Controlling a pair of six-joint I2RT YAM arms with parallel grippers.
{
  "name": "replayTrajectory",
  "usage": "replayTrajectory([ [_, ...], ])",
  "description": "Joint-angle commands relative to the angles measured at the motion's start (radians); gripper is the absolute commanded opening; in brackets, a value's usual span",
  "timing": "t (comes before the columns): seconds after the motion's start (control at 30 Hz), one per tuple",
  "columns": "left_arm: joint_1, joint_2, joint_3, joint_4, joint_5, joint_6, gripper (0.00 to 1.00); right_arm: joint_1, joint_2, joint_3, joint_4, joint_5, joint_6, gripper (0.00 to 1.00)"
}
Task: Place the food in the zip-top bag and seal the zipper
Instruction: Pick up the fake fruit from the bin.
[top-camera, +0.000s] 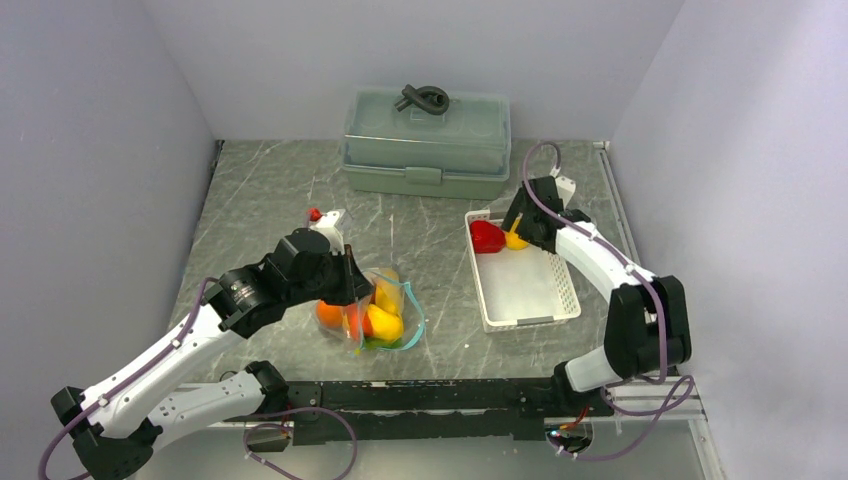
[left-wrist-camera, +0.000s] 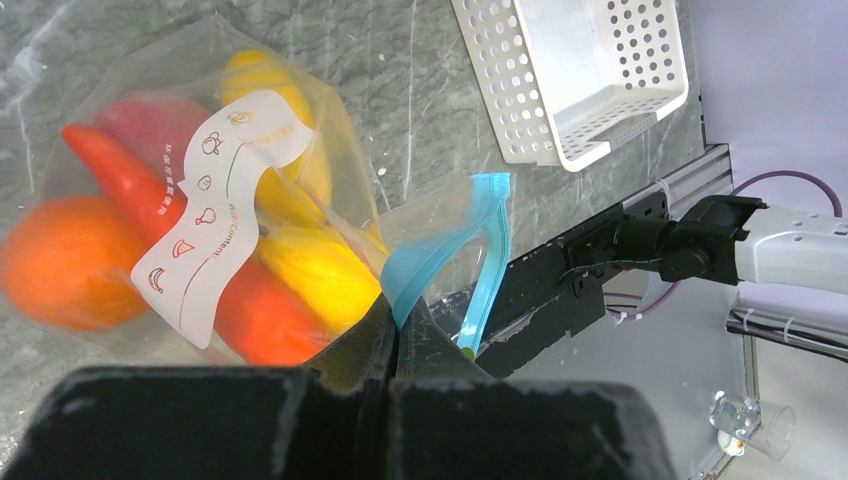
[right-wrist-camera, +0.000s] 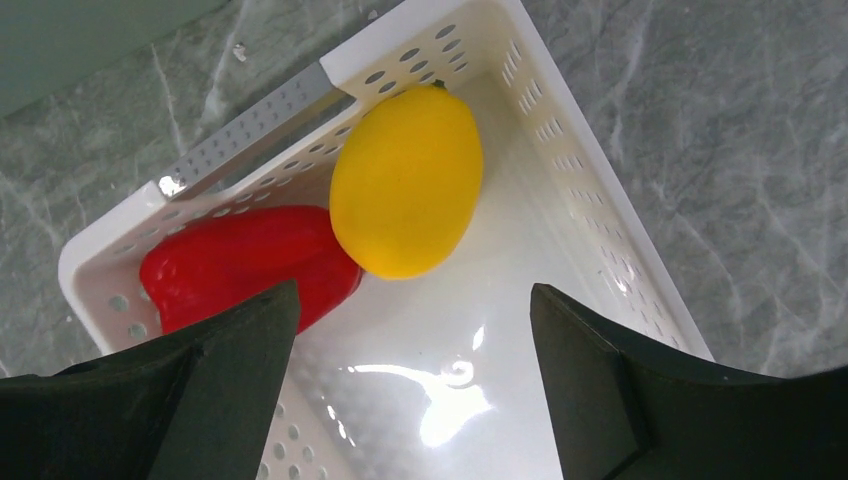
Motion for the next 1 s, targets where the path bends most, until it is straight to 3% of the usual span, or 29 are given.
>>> replayTrajectory([
  [0.0,-0.004,-0.01,0.051,0.012,-0.006,0.031,0.0,-0.031,0.045,0.009,0.093,-0.052,0.033,0.88],
  [0.3,-0.004,-0.004,0.033,0.031,0.012,0.032,0.0,-0.065,0.156,0.036,0.136,-0.077,0.044,0.86],
  [0.47,-0.004,-0.004,0.035,0.026,0.008,0.032,0.0,-0.084,0.201,0.045,0.159,-0.093,0.047,0.79],
  [0.8,-0.004,-0.005,0.027,0.029,0.006,0.021,0.0,-0.097,0.211,0.045,0.191,-0.106,0.042,0.57],
  [0.97,-0.004,-0.001,0.027,0.034,0.013,0.018,0.0,-0.1,0.193,0.036,0.192,-0.117,0.03,0.25],
])
